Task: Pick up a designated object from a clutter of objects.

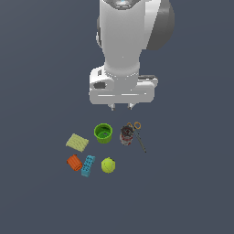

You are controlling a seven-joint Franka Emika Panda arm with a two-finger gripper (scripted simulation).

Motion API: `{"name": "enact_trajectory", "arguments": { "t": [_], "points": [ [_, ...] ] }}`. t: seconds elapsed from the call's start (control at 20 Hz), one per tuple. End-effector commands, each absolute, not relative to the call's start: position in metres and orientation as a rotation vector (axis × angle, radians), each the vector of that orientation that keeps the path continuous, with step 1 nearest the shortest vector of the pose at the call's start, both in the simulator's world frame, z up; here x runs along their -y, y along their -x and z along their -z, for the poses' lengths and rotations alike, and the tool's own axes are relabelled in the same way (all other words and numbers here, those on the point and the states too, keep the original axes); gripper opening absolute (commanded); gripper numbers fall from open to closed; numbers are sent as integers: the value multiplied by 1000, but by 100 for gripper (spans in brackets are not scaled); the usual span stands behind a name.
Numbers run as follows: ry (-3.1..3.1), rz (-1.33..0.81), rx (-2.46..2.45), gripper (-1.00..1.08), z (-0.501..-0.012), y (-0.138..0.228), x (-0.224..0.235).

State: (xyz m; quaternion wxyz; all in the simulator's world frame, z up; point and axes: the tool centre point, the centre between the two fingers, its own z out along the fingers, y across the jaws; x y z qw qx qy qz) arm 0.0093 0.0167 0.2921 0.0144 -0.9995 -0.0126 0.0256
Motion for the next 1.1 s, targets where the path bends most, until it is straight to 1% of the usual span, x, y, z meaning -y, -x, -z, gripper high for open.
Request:
{"name": "enact_trajectory", "arguments": {
  "t": [0.0, 0.25, 0.5, 1.05],
  "points": [
    [3101, -130, -7, 28, -283, -10, -10],
    [3060, -274, -140, 28, -258, -9, 9],
    [2983, -469, -317, 28, -223, -6, 34],
    [2716, -906, -690, 28, -143, 17, 87]
  ]
}}
